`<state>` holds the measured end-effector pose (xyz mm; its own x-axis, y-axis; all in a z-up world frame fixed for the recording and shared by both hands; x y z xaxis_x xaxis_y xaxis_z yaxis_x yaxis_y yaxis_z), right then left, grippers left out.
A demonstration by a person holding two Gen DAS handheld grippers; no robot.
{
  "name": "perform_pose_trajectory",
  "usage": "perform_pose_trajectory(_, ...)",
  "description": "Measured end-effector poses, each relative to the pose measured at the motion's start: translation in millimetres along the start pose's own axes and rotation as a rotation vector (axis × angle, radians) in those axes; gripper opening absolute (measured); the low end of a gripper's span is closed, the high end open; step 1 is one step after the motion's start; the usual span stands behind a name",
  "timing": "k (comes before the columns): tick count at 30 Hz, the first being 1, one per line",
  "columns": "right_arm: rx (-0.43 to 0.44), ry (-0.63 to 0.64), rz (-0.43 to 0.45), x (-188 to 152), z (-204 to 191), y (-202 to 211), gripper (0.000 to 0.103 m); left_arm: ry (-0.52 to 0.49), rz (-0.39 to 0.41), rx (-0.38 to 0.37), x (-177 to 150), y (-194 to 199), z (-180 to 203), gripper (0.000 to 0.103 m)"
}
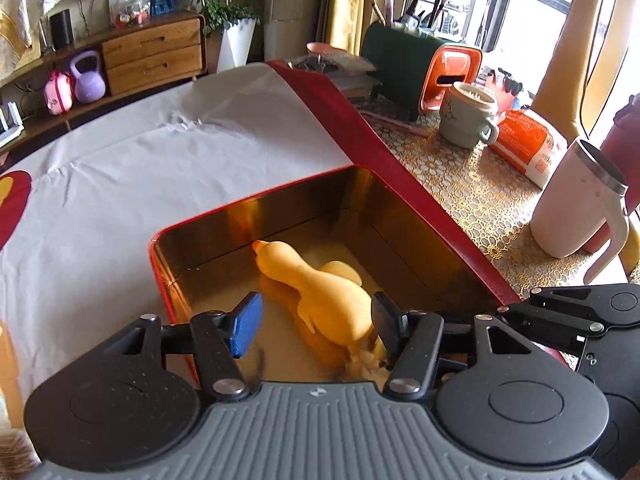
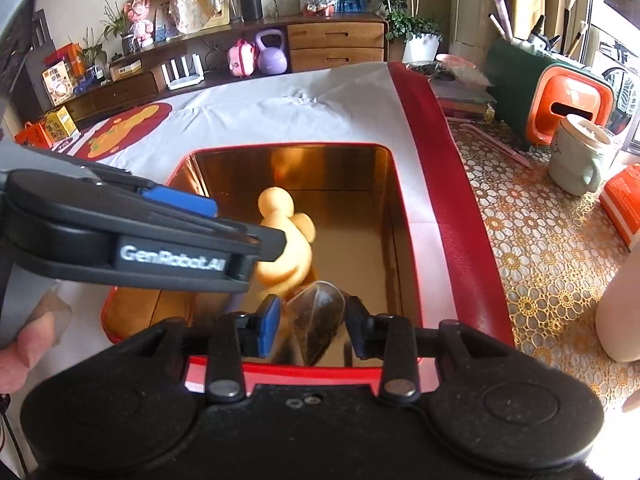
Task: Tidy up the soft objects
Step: 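Lower the duck into the red tin and open the left tool while the right tool drops the tea bag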
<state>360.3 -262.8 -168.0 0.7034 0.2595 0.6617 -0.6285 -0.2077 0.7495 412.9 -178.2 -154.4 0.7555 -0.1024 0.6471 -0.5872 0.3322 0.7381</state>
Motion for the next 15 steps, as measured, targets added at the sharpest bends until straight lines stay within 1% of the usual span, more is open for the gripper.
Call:
perform_pose_trajectory(5,-0.005,-0.008,0.028,3.9,0.4,14.2,0.042,-0.006,0.032,0.0,-0.7,22.3,3.1,0.059)
perform_pose_trajectory(7,-0.011,-0.004,0.038,4.8,-0.2,19.6,0.046,-0.012,0.042,-0.001,-1.3,31.0,4.7,0.059)
perform_pose_trajectory(8,-0.014,-0.003,0.042,5.3,-0.5,22.2,0.049,-0.015,0.048,-0.001,-1.6,35.9,5.1,0.06)
perform_pose_trajectory(10,-0.016,-0.007,0.051,5.9,-0.9,27.8,0.052,-0.016,0.06,-0.002,-2.0,45.2,6.1,0.063)
perform_pose_trajectory(11,-0.017,-0.008,0.055,6.2,-1.0,30.6,0.054,-0.015,0.065,-0.003,-2.6,50.0,6.1,0.067)
perform_pose_trajectory(15,-0.017,-0.014,0.071,6.5,-3.0,42.8,0.062,-0.021,0.098,0.001,-5.1,72.3,5.2,0.068)
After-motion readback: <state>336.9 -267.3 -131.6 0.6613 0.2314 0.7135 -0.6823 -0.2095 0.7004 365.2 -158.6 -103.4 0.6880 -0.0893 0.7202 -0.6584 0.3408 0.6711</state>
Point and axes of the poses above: each gripper's, at about its wrist camera, not at the fingertips, and y roughly against the way its jaws point, z to its right, x to its top, the point moved 9 cm from there along -y, roughly the way its jaws point, and after that the axes turned 7 degrees about -x, right-handed, at the moved point
